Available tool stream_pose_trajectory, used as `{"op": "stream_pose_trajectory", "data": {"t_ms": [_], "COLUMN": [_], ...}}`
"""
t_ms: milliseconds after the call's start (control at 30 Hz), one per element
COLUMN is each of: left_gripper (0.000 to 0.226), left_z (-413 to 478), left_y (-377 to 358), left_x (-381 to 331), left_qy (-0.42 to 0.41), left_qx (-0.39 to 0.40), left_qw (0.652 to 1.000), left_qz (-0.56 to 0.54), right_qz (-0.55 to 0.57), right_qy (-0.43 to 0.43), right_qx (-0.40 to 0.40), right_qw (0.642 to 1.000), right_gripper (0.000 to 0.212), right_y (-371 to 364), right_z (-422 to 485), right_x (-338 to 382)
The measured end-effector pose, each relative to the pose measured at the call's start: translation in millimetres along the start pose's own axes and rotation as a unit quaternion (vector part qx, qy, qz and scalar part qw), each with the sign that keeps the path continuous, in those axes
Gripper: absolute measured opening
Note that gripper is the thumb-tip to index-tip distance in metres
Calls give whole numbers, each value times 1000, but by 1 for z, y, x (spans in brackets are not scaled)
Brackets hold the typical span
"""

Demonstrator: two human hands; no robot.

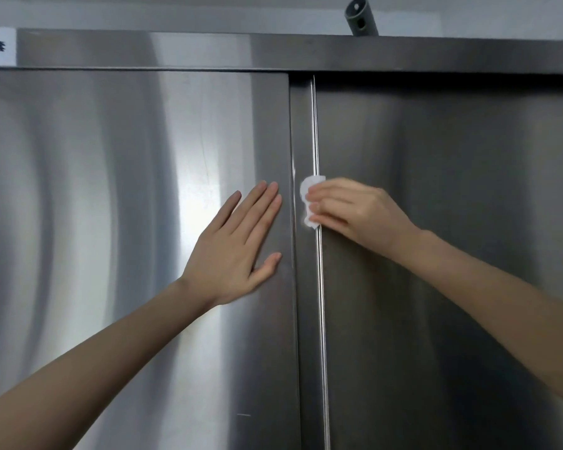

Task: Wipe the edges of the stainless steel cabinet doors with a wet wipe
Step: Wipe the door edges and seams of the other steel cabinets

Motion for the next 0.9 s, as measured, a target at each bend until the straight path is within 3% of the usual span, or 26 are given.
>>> {"op": "stream_pose_trajectory", "data": {"t_ms": [167,900], "left_gripper": [70,68], "left_z": [0,1], "left_y": [0,3], "left_x": [0,0], "left_qy": [2,-1], "left_qx": [-2,7], "left_qw": [1000,1000], "left_qz": [-2,-25], "right_qz": [6,-12], "right_qy": [-57,-20], "right_qx": [-19,-40], "right_qw": [998,999], "right_gripper": [16,18], "right_y": [6,3], "right_z": [25,16], "right_x": [-14,-11]}}
Point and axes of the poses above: each hand's wrist, its own z-axis towards the middle knuckle, its own y-axis out of the back of the hand, x = y × z, the point moved 5 cm from there along z, towards the middle knuckle, and after that the axes turned 13 degrees about x, right-handed, at the moved point
